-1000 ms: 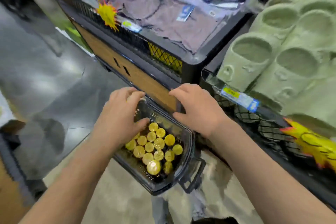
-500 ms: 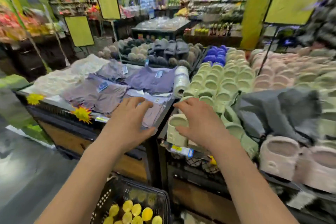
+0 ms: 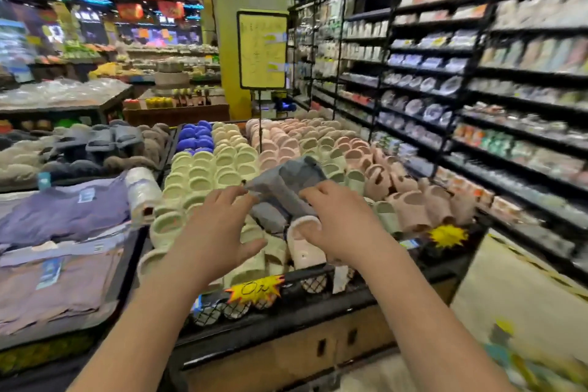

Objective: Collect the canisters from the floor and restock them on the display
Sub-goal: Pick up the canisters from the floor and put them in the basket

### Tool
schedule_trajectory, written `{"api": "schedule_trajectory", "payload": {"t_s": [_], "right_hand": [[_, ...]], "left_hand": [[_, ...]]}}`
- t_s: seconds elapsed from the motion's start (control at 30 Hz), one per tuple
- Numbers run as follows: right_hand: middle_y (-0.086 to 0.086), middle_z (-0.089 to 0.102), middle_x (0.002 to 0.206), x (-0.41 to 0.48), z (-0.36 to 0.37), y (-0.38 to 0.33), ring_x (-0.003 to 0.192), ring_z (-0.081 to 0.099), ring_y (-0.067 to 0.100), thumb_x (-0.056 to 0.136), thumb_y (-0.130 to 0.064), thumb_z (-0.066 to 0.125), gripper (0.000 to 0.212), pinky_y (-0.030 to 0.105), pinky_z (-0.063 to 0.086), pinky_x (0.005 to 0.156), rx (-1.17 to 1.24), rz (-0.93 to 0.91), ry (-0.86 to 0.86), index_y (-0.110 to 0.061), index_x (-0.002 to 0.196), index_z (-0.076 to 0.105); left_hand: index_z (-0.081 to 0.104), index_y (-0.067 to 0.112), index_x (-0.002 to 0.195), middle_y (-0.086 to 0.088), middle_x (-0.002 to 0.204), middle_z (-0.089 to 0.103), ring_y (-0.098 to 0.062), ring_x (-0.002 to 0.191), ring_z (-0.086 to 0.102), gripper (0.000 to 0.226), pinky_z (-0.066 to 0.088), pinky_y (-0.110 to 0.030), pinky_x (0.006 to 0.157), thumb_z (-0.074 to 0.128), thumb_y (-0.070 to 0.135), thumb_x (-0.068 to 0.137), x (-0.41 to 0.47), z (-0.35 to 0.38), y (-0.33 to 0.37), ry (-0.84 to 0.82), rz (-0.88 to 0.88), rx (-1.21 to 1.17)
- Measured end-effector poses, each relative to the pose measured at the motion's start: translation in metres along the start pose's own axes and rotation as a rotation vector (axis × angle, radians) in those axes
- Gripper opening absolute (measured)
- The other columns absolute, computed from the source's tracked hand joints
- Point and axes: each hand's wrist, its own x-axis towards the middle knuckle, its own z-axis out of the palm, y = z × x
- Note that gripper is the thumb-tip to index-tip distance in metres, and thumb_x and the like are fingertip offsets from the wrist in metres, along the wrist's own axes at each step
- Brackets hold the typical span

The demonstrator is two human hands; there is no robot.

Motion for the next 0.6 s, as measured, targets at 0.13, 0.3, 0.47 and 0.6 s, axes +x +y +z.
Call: {"api": "schedule_trajectory", "payload": {"t_s": [0.13,0.3,0.47,0.6], "right_hand": [[0.001,0.046,0.143,-0.050,-0.019,0.069,0.128,0.048,0.027,0.093,-0.052,0.059,0.062,0.046,0.050,0.095,-0.040,0.138,-0.039,-0.028,0.147,0.040],[-0.002,0.046,0.145,-0.114,-0.044,0.161,0.130,0.046,0.024,0.089,-0.054,0.064,0.066,0.042,0.048,0.097,-0.072,0.286,-0.027,-0.030,0.147,0.042],[-0.002,0.044,0.145,-0.194,-0.067,0.259,0.130,0.046,0.025,0.087,-0.057,0.066,0.074,0.041,0.047,0.098,-0.103,0.486,-0.031,-0.037,0.151,0.034],[-0.004,0.041,0.149,-0.260,-0.080,0.337,0.133,0.045,0.021,0.087,-0.055,0.068,0.075,0.039,0.045,0.104,-0.088,0.653,-0.062,-0.033,0.152,0.036]], "left_hand": [[0.050,0.026,0.141,0.000,0.144,0.045,-0.026,0.134,0.040,0.072,0.040,-0.039,0.108,0.055,0.069,0.083,0.033,0.018,0.070,-0.026,0.144,-0.080],[0.046,0.026,0.146,-0.001,0.150,0.040,-0.025,0.138,0.034,0.070,0.038,-0.041,0.111,0.068,0.054,0.086,0.076,0.046,0.170,-0.063,0.301,-0.130],[0.048,0.024,0.145,0.000,0.149,0.042,-0.026,0.139,0.037,0.071,0.036,-0.043,0.113,0.070,0.054,0.084,0.120,0.078,0.287,-0.082,0.461,-0.144],[0.046,0.030,0.143,0.001,0.151,0.037,-0.025,0.140,0.031,0.071,0.035,-0.045,0.114,0.066,0.061,0.082,0.148,0.113,0.383,-0.144,0.557,-0.156]]}}
